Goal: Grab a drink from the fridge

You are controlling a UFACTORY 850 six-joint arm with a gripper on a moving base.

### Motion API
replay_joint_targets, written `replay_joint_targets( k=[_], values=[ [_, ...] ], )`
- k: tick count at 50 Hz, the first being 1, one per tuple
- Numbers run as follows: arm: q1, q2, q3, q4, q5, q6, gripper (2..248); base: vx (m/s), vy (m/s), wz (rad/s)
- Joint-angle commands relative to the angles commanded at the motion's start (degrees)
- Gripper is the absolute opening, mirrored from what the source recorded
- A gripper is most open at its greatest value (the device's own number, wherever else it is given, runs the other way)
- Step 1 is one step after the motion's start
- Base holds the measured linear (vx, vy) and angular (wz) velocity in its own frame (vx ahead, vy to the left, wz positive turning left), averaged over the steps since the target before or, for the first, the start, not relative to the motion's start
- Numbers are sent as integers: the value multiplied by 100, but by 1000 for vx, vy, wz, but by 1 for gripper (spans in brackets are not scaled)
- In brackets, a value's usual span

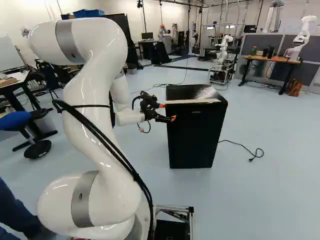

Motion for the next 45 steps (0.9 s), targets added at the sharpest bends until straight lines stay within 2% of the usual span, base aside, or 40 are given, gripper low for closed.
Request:
replay_joint_targets(
  k=[25, 45],
  values=[
    [-10, 16, 26, 0, 134, 0, 247, 0, 0, 0],
    [-212, 267, 429, 0, 134, 0, 247, 0, 0, -2]
  ],
)
